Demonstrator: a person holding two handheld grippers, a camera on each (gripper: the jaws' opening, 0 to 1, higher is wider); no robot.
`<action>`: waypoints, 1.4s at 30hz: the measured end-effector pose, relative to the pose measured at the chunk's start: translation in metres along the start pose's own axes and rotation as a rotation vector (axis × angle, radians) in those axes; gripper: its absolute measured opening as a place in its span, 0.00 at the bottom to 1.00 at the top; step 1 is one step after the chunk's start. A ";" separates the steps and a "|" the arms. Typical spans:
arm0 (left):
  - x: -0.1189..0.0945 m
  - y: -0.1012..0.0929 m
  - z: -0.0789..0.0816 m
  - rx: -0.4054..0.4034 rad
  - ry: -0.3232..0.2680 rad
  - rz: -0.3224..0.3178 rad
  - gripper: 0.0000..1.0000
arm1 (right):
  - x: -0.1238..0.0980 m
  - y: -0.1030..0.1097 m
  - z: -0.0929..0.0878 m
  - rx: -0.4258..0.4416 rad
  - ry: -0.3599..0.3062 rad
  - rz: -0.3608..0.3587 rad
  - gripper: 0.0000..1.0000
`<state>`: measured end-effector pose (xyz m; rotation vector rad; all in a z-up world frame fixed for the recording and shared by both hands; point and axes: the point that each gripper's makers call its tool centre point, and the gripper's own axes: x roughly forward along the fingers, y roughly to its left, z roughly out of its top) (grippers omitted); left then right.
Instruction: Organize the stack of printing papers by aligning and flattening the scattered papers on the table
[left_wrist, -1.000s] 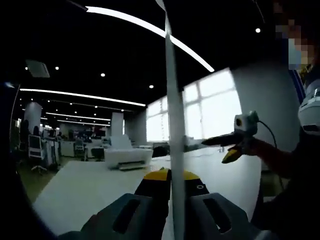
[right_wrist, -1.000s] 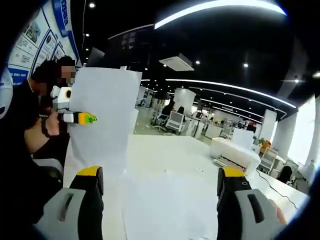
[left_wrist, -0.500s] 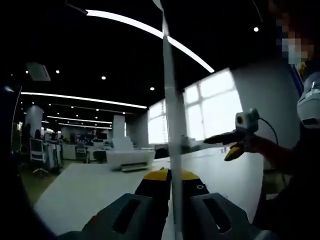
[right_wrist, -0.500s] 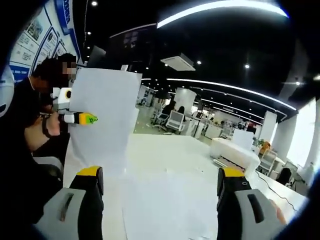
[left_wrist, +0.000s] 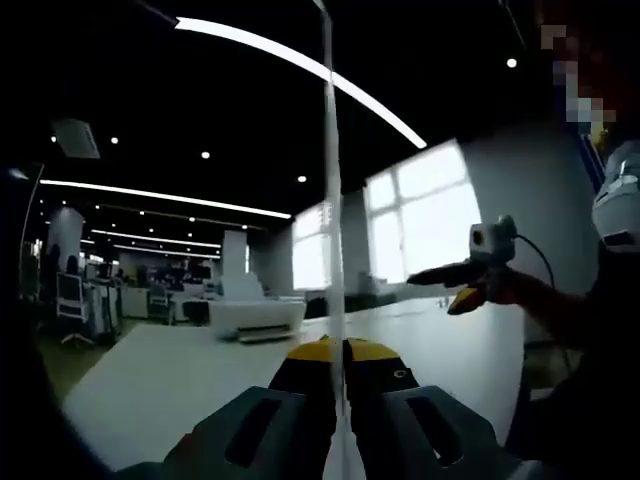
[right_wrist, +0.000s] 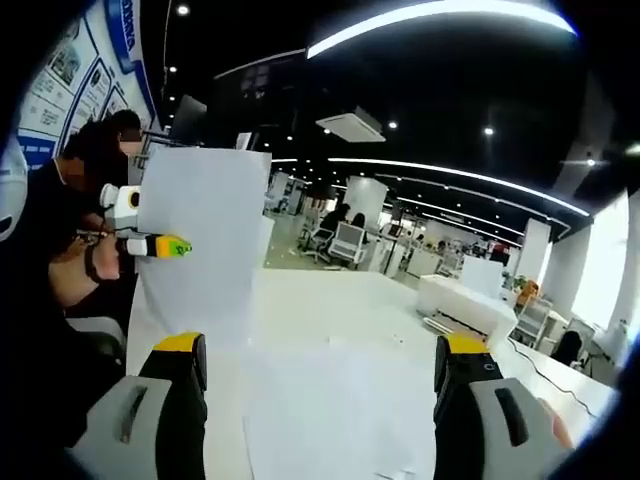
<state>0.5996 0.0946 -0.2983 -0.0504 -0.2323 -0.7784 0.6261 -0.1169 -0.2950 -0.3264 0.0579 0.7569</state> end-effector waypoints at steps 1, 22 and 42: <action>0.000 0.000 0.000 -0.001 0.000 0.001 0.06 | 0.000 0.000 0.000 0.001 0.000 0.000 0.90; -0.006 0.017 0.011 -0.067 -0.025 0.033 0.06 | 0.000 0.001 -0.002 -0.005 0.009 0.000 0.90; 0.001 0.010 0.008 -0.036 -0.006 0.014 0.06 | -0.001 -0.002 -0.009 0.007 0.012 -0.006 0.90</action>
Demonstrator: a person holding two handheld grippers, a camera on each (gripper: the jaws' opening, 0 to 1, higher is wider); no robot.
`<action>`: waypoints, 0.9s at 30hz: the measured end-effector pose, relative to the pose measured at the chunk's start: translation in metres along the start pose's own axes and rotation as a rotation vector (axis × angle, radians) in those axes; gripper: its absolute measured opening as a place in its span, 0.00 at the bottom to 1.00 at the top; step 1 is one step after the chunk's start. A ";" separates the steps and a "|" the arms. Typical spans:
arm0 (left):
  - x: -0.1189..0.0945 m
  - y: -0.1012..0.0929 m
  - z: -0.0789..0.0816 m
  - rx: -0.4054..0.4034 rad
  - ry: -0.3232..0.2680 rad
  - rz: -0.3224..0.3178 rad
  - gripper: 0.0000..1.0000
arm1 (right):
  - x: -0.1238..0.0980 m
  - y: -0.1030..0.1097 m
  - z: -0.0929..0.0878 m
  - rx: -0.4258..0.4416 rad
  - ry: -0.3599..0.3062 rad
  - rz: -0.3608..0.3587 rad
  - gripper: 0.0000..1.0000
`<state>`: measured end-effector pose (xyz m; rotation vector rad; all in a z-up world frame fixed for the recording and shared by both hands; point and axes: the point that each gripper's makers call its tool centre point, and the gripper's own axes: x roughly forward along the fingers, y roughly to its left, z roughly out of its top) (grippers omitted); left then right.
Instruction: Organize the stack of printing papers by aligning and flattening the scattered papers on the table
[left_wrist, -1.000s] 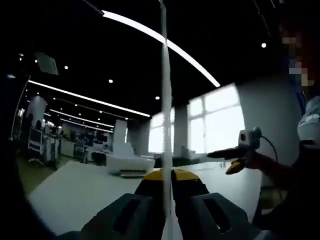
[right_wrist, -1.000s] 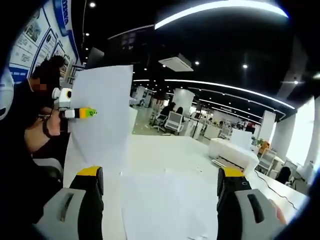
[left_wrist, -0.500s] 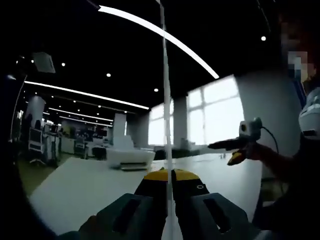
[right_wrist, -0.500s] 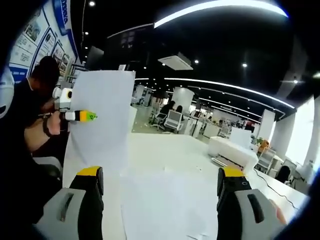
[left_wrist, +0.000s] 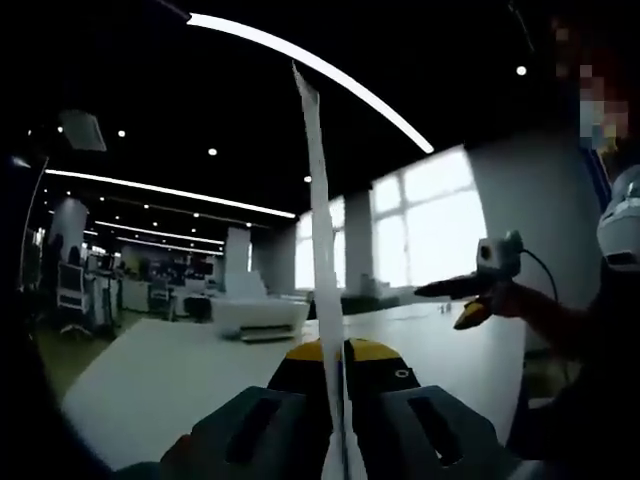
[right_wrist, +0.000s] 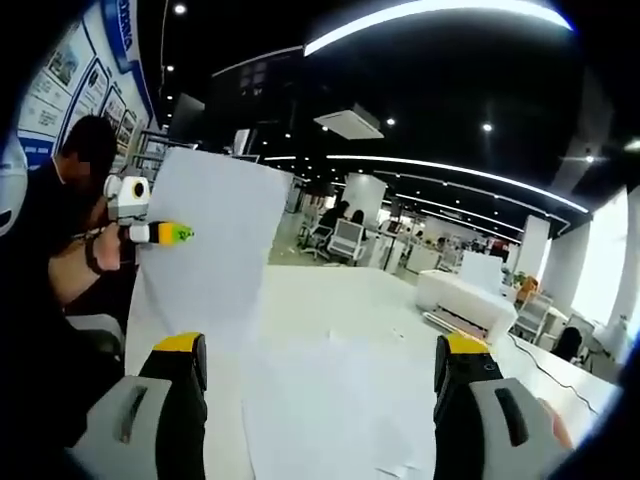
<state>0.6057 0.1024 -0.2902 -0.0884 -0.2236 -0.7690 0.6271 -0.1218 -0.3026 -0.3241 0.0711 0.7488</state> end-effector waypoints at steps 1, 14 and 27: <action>0.000 0.000 0.000 0.006 0.003 0.003 0.06 | 0.000 0.000 0.000 0.001 -0.002 0.001 0.90; 0.000 0.002 0.002 -0.025 -0.007 0.012 0.06 | -0.005 -0.012 -0.009 0.016 0.011 -0.027 0.90; -0.002 0.000 0.005 -0.021 -0.012 0.000 0.06 | -0.001 -0.037 -0.060 0.075 0.103 -0.078 0.90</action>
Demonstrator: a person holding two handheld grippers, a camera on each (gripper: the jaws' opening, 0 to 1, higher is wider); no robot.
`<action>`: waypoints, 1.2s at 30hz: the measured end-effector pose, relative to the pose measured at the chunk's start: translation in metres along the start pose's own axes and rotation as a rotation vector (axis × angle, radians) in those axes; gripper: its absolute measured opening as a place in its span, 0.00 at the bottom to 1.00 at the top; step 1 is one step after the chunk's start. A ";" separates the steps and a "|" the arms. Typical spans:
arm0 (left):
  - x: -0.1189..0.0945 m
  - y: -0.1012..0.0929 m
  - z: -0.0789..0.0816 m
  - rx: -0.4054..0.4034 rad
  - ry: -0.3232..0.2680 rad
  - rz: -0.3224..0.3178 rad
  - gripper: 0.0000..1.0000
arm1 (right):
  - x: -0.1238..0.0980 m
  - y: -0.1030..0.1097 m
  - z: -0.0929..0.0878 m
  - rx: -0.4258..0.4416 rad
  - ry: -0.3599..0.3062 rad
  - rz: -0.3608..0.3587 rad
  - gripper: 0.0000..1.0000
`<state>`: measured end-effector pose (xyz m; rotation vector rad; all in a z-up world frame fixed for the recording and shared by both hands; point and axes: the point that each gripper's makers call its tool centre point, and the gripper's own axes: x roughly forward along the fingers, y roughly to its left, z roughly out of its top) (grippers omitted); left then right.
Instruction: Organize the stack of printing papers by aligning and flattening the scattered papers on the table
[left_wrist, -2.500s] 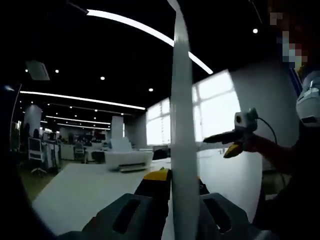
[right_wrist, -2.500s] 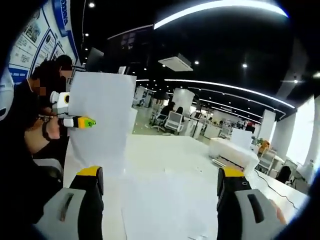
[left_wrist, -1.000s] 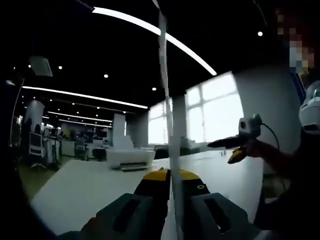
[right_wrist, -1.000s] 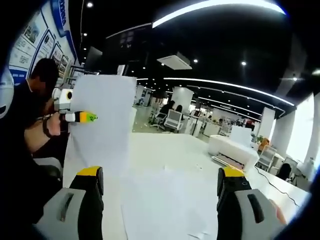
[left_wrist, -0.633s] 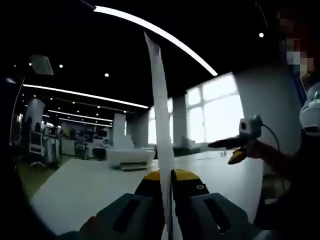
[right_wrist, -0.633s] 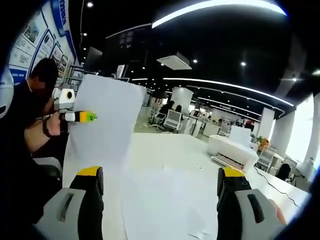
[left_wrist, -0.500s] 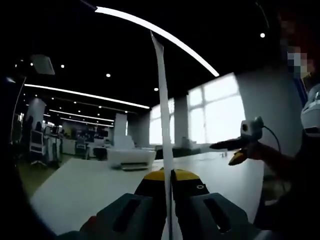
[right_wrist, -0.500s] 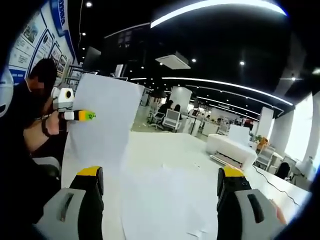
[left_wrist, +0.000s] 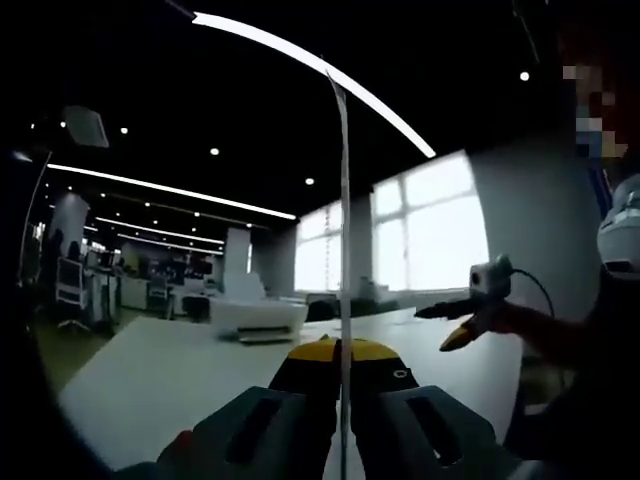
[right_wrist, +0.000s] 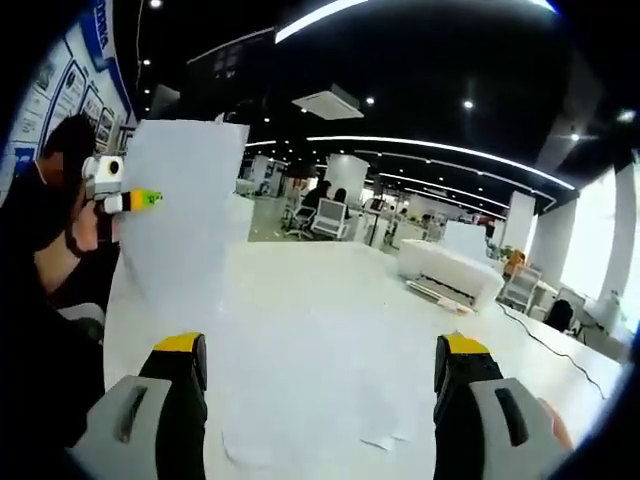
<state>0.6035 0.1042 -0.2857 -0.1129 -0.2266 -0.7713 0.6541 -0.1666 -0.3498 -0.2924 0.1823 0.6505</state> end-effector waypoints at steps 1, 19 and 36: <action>0.000 -0.001 0.000 -0.001 0.000 -0.003 0.06 | 0.002 -0.003 -0.006 0.008 0.015 -0.005 0.90; 0.001 -0.003 -0.001 -0.002 0.005 -0.009 0.06 | 0.031 -0.026 -0.078 0.126 0.145 -0.018 0.90; 0.001 -0.003 -0.002 -0.006 0.007 -0.009 0.06 | 0.054 -0.034 -0.108 0.176 0.184 -0.021 0.90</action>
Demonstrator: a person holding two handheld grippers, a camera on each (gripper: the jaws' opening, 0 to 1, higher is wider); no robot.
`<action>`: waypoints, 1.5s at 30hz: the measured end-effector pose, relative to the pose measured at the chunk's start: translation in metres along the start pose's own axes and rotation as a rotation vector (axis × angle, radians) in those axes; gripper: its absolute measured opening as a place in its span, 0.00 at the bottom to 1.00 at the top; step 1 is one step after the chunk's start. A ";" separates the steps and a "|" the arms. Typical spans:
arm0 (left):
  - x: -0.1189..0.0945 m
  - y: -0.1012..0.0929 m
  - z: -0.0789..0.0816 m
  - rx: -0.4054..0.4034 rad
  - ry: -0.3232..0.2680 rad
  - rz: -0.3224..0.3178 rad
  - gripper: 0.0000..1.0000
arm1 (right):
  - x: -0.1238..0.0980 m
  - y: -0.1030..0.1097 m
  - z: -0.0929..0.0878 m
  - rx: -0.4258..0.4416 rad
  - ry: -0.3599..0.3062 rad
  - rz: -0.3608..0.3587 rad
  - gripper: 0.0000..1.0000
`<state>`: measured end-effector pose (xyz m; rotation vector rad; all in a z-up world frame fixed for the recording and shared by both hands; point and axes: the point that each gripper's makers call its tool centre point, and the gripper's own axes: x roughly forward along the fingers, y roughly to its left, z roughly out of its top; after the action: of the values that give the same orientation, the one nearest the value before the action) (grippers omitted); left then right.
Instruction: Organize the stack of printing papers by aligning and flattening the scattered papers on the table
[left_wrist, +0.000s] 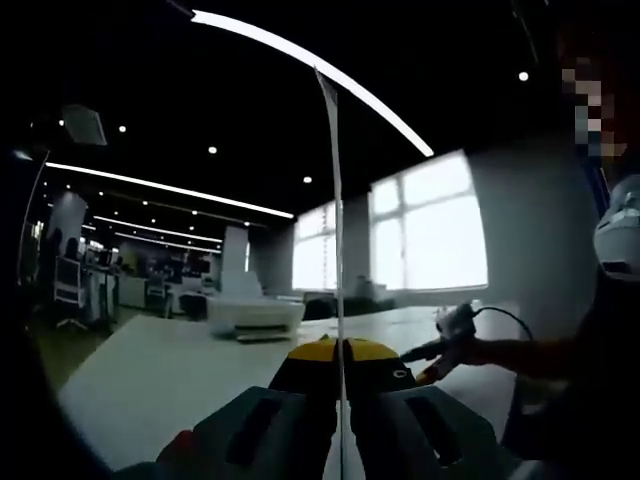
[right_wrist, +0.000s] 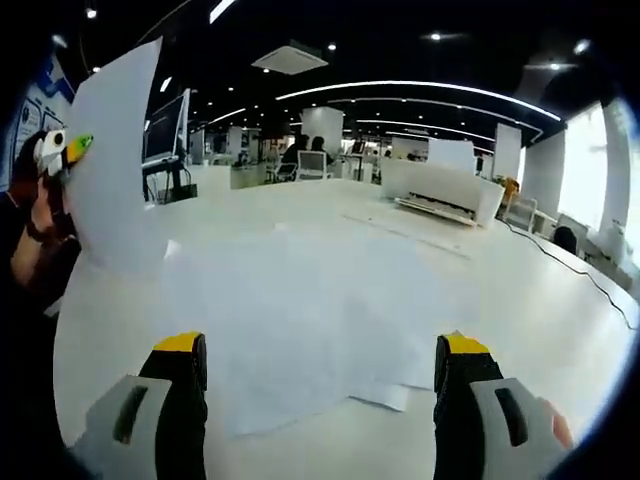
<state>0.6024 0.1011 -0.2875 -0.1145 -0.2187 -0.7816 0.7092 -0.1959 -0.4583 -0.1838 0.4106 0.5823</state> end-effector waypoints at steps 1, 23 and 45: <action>0.000 0.000 0.000 -0.002 0.000 0.000 0.06 | 0.001 0.000 -0.001 0.000 0.000 -0.001 0.90; 0.001 -0.002 -0.002 -0.011 0.001 -0.005 0.06 | 0.025 -0.006 -0.013 -0.014 0.002 0.004 0.89; 0.000 -0.002 0.000 -0.010 0.002 -0.005 0.06 | 0.031 -0.005 -0.019 0.045 -0.007 0.037 0.87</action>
<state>0.6011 0.0995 -0.2877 -0.1228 -0.2130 -0.7876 0.7293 -0.1903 -0.4888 -0.1312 0.4203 0.6099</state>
